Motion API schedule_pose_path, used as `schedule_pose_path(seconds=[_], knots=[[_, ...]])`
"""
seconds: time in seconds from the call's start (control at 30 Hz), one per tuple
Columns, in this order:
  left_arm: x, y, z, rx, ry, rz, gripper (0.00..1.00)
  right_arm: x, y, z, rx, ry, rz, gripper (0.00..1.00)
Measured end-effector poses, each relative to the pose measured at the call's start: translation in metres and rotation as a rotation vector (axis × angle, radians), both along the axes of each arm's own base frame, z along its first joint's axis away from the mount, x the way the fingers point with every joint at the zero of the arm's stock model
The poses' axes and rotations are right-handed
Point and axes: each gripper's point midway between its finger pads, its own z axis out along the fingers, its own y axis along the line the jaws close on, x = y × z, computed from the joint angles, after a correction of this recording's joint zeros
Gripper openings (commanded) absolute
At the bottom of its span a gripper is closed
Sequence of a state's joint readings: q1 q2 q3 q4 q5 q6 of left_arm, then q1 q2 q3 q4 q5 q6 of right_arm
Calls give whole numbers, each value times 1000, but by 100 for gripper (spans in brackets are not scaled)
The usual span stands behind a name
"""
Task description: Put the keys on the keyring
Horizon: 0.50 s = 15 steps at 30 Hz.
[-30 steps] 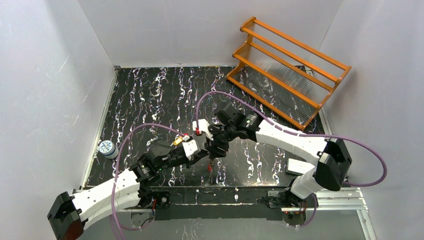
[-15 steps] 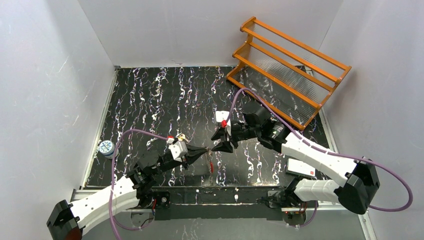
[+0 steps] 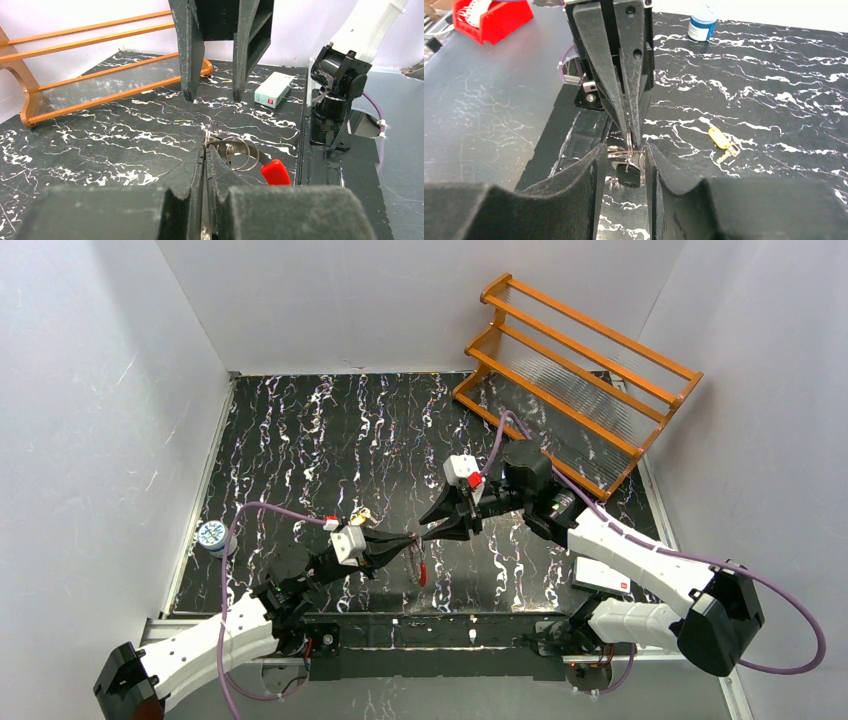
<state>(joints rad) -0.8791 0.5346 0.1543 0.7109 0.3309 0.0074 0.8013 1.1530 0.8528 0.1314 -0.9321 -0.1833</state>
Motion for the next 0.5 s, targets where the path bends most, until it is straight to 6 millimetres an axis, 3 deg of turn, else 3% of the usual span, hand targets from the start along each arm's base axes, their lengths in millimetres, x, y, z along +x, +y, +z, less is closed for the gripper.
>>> schedule_pose_path(seconds=[0.13, 0.33, 0.5], knots=[[-1, 0, 0, 1, 0, -3, 0, -5, 2, 2, 15, 12, 43, 45], [-1, -1, -2, 5, 3, -7, 0, -4, 6, -11, -16, 58, 64, 46], [-1, -1, -1, 2, 0, -10, 0, -1, 8, -19, -34, 74, 58, 37]])
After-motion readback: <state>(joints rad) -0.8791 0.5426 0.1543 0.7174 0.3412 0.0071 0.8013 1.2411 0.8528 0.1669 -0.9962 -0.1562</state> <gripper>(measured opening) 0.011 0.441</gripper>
